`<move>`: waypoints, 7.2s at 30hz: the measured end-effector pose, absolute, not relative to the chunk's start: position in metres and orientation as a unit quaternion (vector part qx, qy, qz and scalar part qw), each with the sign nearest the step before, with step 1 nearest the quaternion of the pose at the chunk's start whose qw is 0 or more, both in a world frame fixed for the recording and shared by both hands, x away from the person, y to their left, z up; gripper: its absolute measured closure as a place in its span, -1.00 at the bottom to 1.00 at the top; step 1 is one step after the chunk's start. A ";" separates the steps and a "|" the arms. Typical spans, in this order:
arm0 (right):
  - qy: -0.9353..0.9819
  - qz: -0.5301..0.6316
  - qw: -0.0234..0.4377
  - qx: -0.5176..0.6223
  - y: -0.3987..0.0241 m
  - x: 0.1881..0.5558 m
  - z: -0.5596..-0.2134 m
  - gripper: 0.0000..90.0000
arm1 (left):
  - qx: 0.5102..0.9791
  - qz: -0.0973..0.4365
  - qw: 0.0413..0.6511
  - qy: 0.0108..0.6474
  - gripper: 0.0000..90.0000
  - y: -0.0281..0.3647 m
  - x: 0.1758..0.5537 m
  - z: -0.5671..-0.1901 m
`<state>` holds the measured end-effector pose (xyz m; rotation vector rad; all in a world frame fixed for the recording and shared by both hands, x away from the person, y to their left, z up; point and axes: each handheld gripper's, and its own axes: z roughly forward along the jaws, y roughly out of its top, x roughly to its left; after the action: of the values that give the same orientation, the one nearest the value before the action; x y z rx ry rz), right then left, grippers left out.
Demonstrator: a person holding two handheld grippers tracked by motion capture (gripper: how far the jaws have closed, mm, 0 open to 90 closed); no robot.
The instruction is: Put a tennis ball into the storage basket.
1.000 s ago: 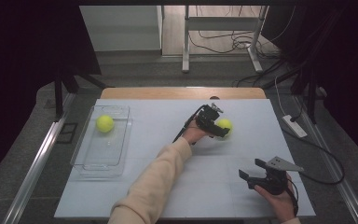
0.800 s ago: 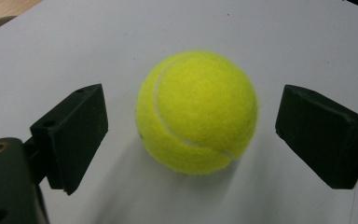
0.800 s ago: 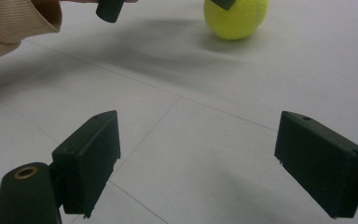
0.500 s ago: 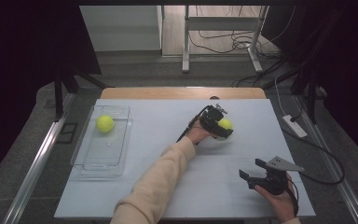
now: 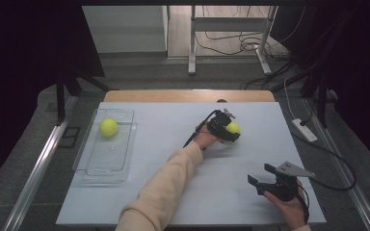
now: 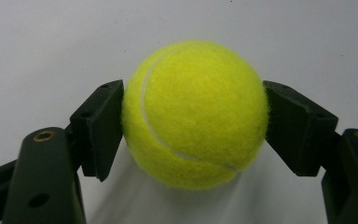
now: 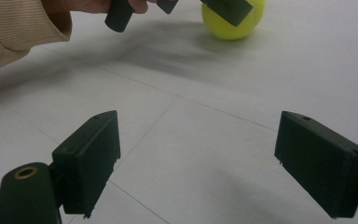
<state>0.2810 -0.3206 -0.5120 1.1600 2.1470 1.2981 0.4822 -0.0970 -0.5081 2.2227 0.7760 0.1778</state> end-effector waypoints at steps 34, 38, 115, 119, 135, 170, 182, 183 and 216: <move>0.765 0.456 0.192 0.413 -0.319 0.280 -0.513 -0.68 | 0.864 0.086 0.398 0.295 -0.40 -0.067 0.459 -0.484; 0.766 0.453 0.193 0.413 -0.319 0.280 -0.513 -0.68 | 0.861 0.088 0.402 0.299 -0.40 -0.058 0.455 -0.484; 0.762 0.455 0.201 0.416 -0.321 0.280 -0.511 -0.68 | 0.841 0.128 0.430 0.301 -0.40 0.013 0.399 -0.453; 0.764 0.454 0.201 0.411 -0.318 0.281 -0.510 -0.68 | 0.839 0.133 0.431 0.305 -0.40 0.021 0.397 -0.451; 0.767 0.456 0.199 0.406 -0.313 0.281 -0.509 -0.68 | 0.832 0.147 0.436 0.311 -0.40 0.042 0.386 -0.442; 0.768 0.452 0.202 0.406 -0.312 0.280 -0.509 -0.68 | 0.821 0.168 0.437 0.328 -0.40 0.075 0.378 -0.437; 0.769 0.452 0.202 0.405 -0.312 0.280 -0.509 -0.68 | 0.815 0.177 0.436 0.337 -0.40 0.089 0.376 -0.433; 0.768 0.452 0.202 0.406 -0.312 0.280 -0.509 -0.68 | 0.815 0.178 0.436 0.338 -0.40 0.090 0.375 -0.433; 0.769 0.451 0.202 0.406 -0.311 0.281 -0.510 -0.68 | 0.803 0.192 0.435 0.360 -0.40 0.121 0.371 -0.430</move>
<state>0.2805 -0.3106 -0.5097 1.1343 2.1458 1.2587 0.3712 0.1210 -0.4305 1.9984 0.8968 0.4780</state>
